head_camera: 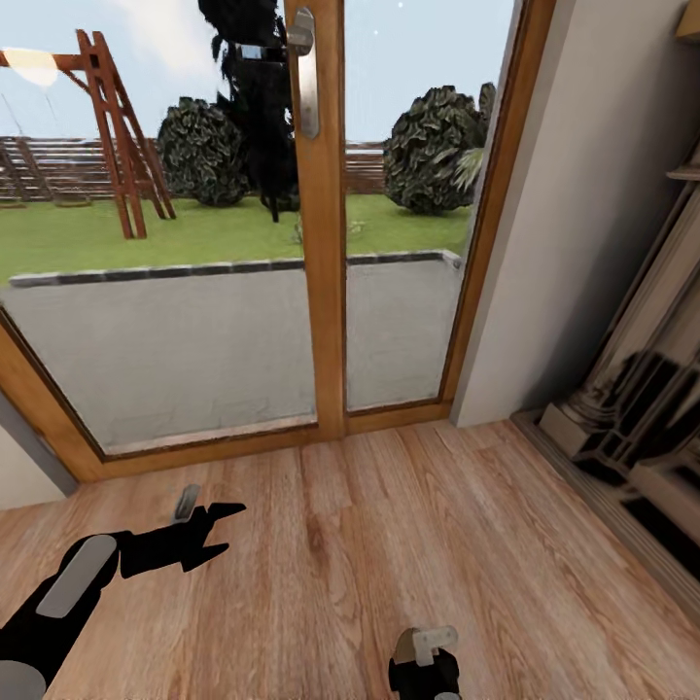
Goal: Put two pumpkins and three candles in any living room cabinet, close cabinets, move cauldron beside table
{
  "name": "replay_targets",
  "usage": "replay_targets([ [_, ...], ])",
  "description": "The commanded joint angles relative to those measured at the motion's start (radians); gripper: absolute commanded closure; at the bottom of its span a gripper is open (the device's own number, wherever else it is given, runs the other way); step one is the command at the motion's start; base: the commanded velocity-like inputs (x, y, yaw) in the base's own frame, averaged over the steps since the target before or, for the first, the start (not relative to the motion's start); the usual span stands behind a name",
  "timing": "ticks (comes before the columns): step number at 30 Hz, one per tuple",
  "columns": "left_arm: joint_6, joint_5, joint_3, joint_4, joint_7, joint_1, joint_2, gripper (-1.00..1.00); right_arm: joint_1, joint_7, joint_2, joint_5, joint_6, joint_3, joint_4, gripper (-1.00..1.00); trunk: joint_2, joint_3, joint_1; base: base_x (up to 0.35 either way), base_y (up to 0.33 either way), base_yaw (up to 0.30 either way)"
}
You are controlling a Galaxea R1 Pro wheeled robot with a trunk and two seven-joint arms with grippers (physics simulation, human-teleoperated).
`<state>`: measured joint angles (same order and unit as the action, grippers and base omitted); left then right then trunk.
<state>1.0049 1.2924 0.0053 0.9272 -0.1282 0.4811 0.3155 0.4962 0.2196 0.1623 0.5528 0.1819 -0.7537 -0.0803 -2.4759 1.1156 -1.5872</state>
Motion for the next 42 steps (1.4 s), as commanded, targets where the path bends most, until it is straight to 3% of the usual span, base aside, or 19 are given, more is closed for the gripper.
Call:
replay_targets([
  [1, 0.003, -0.008, 0.0, 0.001, -0.01, 0.001, 0.0, -1.0, 0.001, 0.003, 0.0, 0.009, 0.003, -0.009, 0.0, -1.0, -0.008, 0.004, -0.004, 0.0, 0.0, 0.0],
  [14, 0.003, -0.005, -0.001, 0.005, -0.01, 0.0, 0.001, -1.0, 0.001, 0.003, -0.001, 0.01, 0.001, -0.007, -0.021, -1.0, -0.027, 0.053, -0.018, 0.0, 0.0, 0.0],
  [42, 0.003, -0.005, -0.008, 0.013, -0.011, -0.001, 0.0, -1.0, 0.001, 0.015, -0.02, 0.026, 0.005, 0.007, -0.019, -1.0, -0.027, 0.064, -0.019, 0.0, 0.0, 0.0],
])
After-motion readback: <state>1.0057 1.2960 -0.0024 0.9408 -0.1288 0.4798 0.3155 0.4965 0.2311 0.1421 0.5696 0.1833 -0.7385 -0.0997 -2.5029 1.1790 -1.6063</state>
